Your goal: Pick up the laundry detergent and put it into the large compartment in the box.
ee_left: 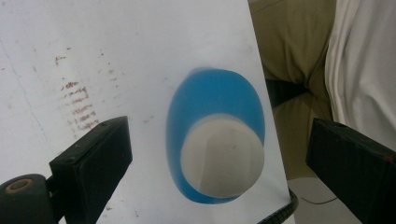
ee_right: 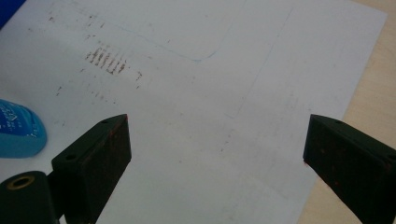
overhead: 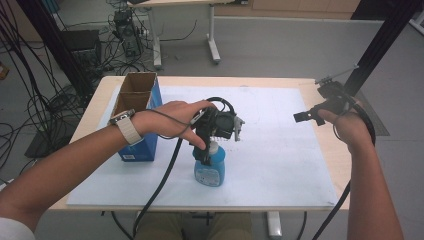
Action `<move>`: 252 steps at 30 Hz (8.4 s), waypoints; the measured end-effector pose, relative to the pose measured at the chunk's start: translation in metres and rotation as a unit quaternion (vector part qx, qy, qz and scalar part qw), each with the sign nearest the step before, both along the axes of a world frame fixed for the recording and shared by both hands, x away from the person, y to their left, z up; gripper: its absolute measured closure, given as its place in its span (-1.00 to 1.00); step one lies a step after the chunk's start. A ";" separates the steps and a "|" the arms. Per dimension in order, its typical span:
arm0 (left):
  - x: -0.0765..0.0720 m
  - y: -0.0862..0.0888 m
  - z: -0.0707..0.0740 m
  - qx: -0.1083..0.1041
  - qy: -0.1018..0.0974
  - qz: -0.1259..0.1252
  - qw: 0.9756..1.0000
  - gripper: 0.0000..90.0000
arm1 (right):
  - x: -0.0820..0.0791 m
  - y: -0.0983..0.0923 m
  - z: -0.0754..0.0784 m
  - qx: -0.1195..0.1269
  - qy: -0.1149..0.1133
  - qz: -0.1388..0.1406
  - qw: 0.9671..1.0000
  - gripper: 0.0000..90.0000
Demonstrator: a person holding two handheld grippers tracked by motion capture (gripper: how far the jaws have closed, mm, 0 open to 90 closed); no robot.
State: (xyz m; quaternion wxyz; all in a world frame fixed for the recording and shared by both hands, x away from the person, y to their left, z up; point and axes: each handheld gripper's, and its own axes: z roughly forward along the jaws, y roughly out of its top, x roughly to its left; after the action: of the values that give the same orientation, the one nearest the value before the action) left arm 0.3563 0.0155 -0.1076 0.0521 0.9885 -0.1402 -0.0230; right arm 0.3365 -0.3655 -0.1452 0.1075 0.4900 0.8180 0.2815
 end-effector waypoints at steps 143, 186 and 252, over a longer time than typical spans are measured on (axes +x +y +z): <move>-0.014 -0.007 -0.046 0.016 -0.033 -0.010 0.999 -0.14 | -0.002 0.003 -0.012 0.009 -0.003 0.000 1.000 -0.83; -0.013 -0.006 -0.047 0.014 -0.028 -0.004 0.999 -0.14 | -0.003 0.000 -0.013 0.011 -0.005 -0.002 1.000 -0.83; -0.016 0.013 0.010 -0.008 -0.019 0.104 0.994 -0.14 | -0.016 -0.003 -0.008 0.016 -0.018 -0.003 1.000 -0.83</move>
State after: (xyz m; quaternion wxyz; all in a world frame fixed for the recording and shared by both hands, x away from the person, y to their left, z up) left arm 0.3404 0.0285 -0.0971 0.0597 0.9975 -0.0377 0.0022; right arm 0.3206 -0.3686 -0.1531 0.1153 0.4886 0.8102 0.3028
